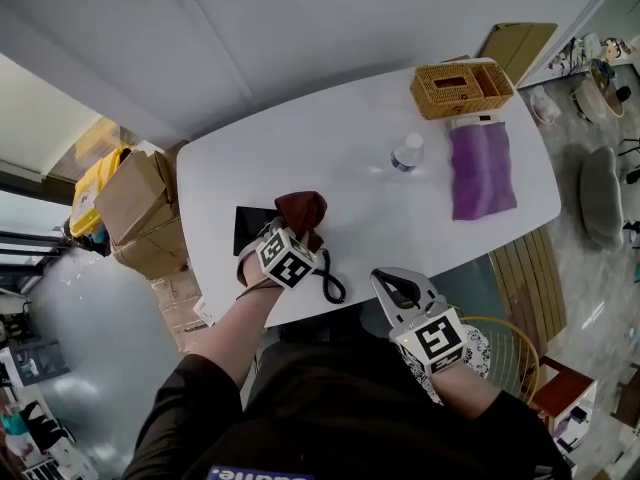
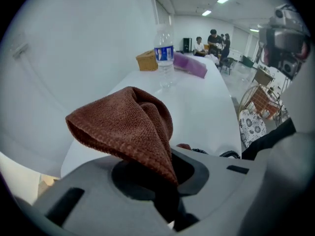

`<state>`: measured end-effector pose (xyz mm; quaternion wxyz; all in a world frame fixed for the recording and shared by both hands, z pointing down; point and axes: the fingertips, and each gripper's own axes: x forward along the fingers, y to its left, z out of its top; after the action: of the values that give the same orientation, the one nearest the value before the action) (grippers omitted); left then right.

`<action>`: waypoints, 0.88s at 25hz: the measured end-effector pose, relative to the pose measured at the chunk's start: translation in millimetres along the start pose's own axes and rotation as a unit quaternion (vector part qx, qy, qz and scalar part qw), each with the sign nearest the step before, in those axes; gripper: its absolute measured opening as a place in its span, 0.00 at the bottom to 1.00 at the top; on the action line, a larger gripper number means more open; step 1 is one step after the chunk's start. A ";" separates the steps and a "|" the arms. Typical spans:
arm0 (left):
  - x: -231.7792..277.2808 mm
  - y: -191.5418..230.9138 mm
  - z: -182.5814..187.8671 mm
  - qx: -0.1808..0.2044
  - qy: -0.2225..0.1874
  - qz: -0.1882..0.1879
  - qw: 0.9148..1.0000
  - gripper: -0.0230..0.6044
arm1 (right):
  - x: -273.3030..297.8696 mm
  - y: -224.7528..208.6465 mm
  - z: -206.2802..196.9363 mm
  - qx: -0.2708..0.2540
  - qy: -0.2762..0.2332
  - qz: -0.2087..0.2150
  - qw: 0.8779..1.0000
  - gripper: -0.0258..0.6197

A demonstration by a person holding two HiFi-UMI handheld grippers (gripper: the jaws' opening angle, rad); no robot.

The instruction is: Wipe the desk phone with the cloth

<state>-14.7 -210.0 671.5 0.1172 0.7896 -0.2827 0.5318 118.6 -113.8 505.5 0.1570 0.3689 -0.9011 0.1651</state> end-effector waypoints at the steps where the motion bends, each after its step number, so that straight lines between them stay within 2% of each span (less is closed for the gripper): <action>1: -13.4 0.0 -1.4 -0.010 -0.019 0.001 1.000 0.13 | 0.8 6.3 2.6 -0.003 -0.003 -0.001 1.000 0.08; 8: -111.0 -11.5 -46.5 -0.070 -0.122 -0.017 0.990 0.13 | 8.0 83.1 14.3 -0.019 -0.019 -0.016 1.000 0.08; 11: -152.5 -22.0 -67.7 -0.074 -0.161 -0.030 0.984 0.13 | 9.8 126.8 15.0 -0.020 -0.022 -0.023 0.999 0.08; 14: -195.0 -33.6 -82.7 -0.067 -0.213 -0.041 0.974 0.13 | 15.2 167.3 15.9 -0.030 -0.026 -0.028 0.999 0.08; 18: -241.3 -56.9 -103.7 -0.062 -0.282 -0.061 0.956 0.13 | 15.3 209.3 15.1 -0.037 -0.026 -0.048 0.998 0.08; 22: -275.6 -77.6 -123.8 -0.079 -0.320 -0.078 0.941 0.13 | 9.9 241.2 17.1 -0.046 -0.020 -0.059 0.997 0.08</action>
<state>-141.8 1.9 481.2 0.1233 0.9260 -0.2839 0.2160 -63.7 35.5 450.3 0.1656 0.4172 -0.8873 0.1061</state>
